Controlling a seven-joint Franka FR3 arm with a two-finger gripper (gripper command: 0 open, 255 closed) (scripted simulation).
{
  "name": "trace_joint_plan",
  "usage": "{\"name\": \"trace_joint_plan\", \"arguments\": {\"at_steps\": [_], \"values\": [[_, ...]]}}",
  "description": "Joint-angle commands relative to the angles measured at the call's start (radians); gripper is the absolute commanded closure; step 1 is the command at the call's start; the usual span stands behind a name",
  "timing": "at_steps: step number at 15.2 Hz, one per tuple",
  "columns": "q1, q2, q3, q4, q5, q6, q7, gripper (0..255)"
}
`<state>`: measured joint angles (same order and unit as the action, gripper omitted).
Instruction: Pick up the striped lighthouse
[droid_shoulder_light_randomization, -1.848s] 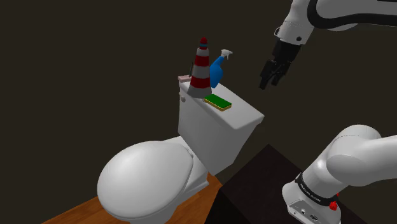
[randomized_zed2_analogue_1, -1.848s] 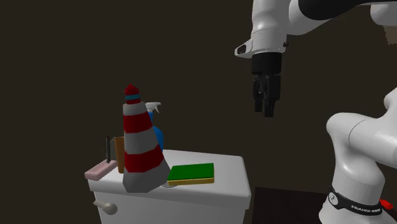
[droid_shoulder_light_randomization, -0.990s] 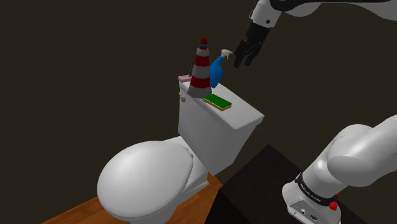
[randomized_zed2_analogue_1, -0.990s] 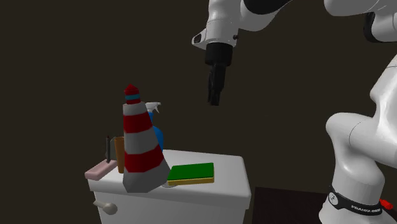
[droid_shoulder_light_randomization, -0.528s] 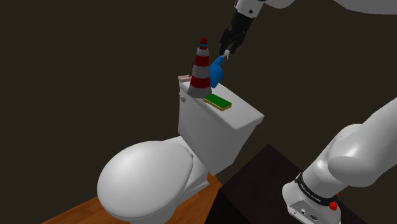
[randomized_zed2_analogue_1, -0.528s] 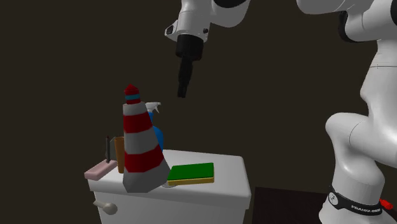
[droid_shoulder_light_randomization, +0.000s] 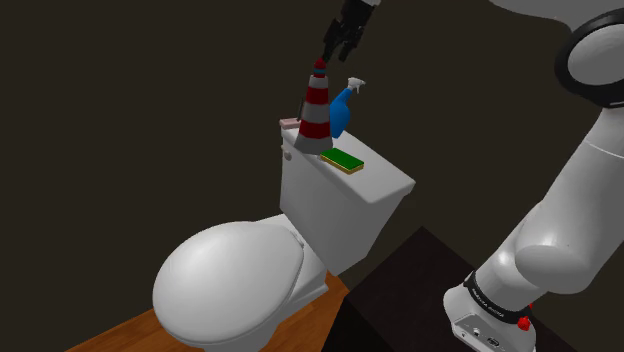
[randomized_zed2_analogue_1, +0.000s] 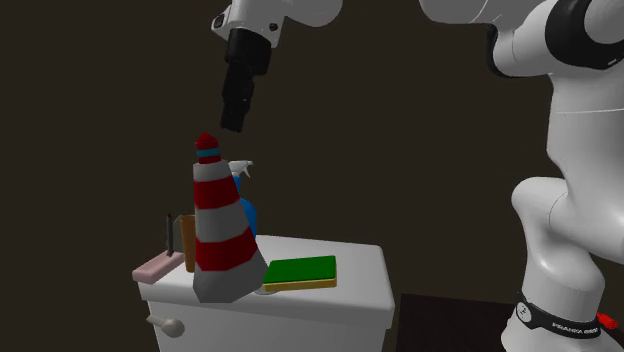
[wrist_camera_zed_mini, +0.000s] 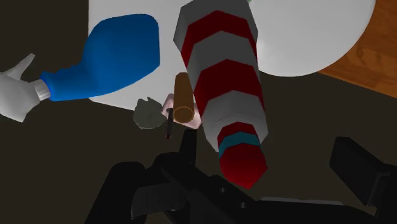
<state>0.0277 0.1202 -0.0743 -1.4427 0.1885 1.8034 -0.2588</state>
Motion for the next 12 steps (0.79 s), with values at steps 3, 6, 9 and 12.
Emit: {"name": "trace_joint_plan", "arguments": {"at_steps": [3,6,9,12], "values": [[-0.005,0.111,0.004,0.153,0.018,-0.017,-0.021,0],[-0.002,0.096,0.004,0.091,0.019,0.03,-0.028,0],[-0.001,0.084,0.005,0.034,0.02,0.075,-0.035,0],[0.0,0.078,0.005,0.016,0.02,0.087,-0.037,255]]}}
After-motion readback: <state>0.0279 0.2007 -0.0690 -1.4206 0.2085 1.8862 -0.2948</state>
